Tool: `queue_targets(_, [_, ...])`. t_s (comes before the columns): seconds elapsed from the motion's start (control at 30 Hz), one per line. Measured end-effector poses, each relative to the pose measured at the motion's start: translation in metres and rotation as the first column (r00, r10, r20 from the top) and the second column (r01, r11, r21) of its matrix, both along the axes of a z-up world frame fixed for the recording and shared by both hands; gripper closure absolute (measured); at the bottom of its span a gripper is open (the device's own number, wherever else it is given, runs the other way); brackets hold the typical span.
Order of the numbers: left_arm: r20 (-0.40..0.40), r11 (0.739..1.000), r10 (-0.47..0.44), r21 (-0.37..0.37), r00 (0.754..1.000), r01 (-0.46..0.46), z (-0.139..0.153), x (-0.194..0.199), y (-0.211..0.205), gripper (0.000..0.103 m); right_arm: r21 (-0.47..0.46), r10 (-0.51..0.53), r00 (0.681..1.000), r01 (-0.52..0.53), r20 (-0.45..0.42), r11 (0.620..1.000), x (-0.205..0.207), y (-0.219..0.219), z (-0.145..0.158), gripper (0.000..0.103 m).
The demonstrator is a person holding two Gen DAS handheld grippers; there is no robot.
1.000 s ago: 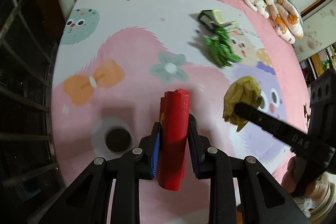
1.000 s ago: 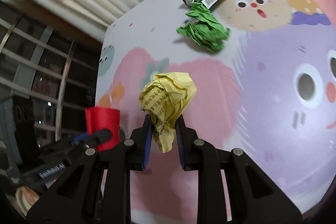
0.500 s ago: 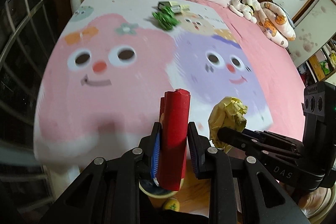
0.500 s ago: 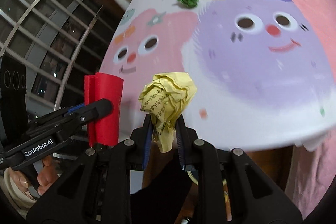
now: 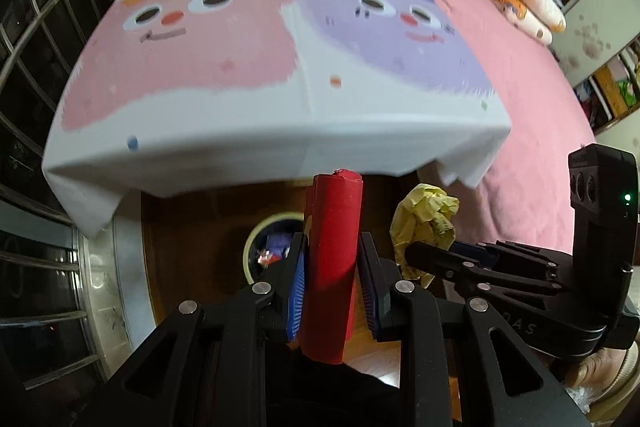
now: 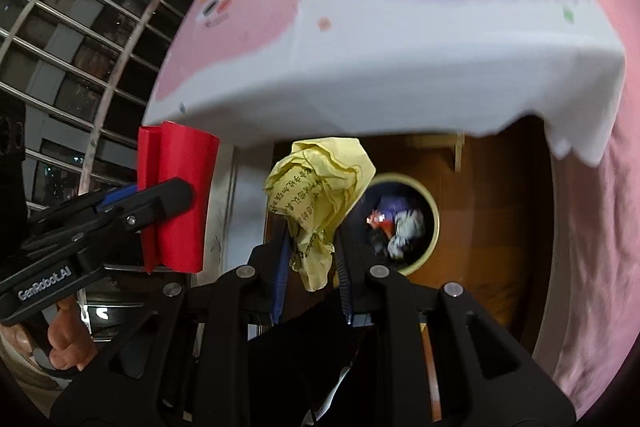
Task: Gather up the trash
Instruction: 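Carry the red box and yellow paper down over the bin with both tools, then open both tools to drop the box and paper into the bin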
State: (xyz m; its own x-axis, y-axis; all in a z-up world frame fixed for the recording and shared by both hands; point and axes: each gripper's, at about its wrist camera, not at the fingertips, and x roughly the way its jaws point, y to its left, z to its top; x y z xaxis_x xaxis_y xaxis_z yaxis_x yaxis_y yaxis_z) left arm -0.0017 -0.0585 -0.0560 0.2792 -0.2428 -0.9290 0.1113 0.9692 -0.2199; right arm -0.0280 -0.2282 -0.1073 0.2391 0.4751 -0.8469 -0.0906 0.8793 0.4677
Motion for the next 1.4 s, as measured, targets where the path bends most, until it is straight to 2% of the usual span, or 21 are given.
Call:
queue_targets(0.2, [-0.076,1.0,-0.006,0.004,0.997,0.006,-0.065,-0.001,-0.003,0.079,-0.036,-0.026,0.997,0.023,-0.079,0.999,-0.017,-0.004,-0.077,0.084])
queue_targets(0.43, [-0.146,1.0,-0.008,0.019,0.989,0.011,-0.167,0.011,0.0,0.079,-0.095,-0.047,0.989,0.034,-0.14,0.995,-0.021,-0.006,-0.188,0.084])
queue_targets(0.5, [-0.163,1.0,-0.009,0.026,0.987,0.014,-0.199,0.013,0.001,0.079,-0.101,-0.053,0.987,0.038,-0.15,0.994,-0.02,-0.004,-0.21,0.084])
queue_targets(0.63, [-0.177,0.999,-0.021,0.046,0.984,0.029,-0.245,0.022,0.001,0.079,-0.13,-0.064,0.982,0.04,-0.179,0.991,-0.022,-0.008,-0.26,0.083])
queue_targets(0.73, [-0.185,0.997,-0.025,0.068,0.982,0.038,-0.273,0.025,0.0,0.074,-0.136,-0.069,0.98,0.044,-0.186,0.99,-0.012,-0.004,-0.281,0.083])
queue_targets(0.77, [-0.191,0.997,-0.024,0.067,0.981,0.038,-0.283,0.026,0.001,0.072,-0.134,-0.07,0.98,0.046,-0.185,0.99,-0.011,-0.004,-0.287,0.081])
queue_targets(0.83, [-0.194,0.997,-0.023,0.069,0.981,0.037,-0.293,0.028,0.001,0.061,-0.136,-0.076,0.978,0.05,-0.192,0.989,0.0,0.008,-0.292,0.078])
queue_targets(0.9, [-0.193,0.996,-0.022,0.082,0.981,0.038,-0.301,0.029,0.003,0.052,-0.133,-0.085,0.974,0.058,-0.211,0.989,0.006,0.018,-0.296,0.062])
queue_targets(0.97, [-0.19,0.995,-0.018,0.097,0.982,0.037,-0.307,0.03,0.004,0.044,-0.131,-0.092,0.971,0.064,-0.22,0.989,0.013,0.02,-0.3,0.056])
queue_targets(1.03, [-0.188,0.993,-0.002,0.115,0.982,0.024,-0.312,0.032,0.007,0.03,-0.149,-0.092,0.973,0.061,-0.213,0.987,0.017,0.022,-0.3,0.054])
queue_targets(1.2, [-0.167,0.993,0.028,0.12,0.986,-0.008,-0.307,0.035,0.017,0.023,-0.17,-0.097,0.975,0.063,-0.199,0.983,0.024,0.026,-0.298,0.054])
queue_targets(1.4, [-0.148,0.992,0.049,0.126,0.988,-0.031,-0.289,0.034,0.025,0.022,-0.168,-0.103,0.981,0.075,-0.166,0.983,0.024,0.026,-0.274,0.054])
